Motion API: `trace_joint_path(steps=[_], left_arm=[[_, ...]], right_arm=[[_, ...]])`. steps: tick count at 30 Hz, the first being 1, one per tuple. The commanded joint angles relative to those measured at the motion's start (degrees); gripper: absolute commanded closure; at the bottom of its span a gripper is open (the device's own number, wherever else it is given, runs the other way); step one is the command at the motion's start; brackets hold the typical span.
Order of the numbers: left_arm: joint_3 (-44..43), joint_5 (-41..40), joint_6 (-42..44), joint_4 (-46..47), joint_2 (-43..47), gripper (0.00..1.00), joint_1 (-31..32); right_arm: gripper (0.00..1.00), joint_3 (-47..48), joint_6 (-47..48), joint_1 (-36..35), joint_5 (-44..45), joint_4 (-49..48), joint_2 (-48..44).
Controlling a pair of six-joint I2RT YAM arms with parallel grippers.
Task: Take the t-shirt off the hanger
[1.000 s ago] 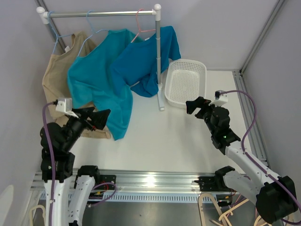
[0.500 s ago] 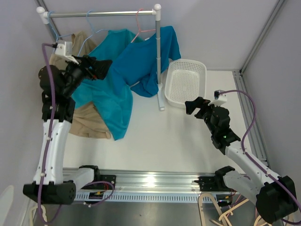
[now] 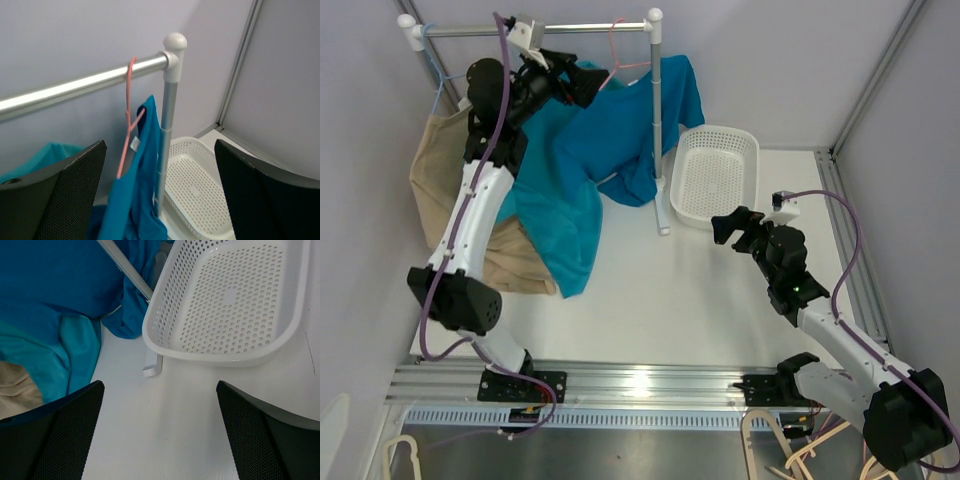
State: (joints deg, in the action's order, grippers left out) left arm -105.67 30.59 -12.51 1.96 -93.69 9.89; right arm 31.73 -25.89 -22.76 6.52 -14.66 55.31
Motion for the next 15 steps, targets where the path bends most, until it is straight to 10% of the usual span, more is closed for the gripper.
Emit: trace_joint_path(steps=[1,15], left_arm=[[-9.01,0.35,3.98,1.21,-7.08,0.07,1.27],[-18.78,-7.03,4.87,11.04,-22.14,0.04,3.73]], right_arm=[[0.01,0.79,0.14,-0.26,-1.42,-1.34,-0.02],[0.01,0.09,1.19,-0.18,0.42,-0.46,-3.19]])
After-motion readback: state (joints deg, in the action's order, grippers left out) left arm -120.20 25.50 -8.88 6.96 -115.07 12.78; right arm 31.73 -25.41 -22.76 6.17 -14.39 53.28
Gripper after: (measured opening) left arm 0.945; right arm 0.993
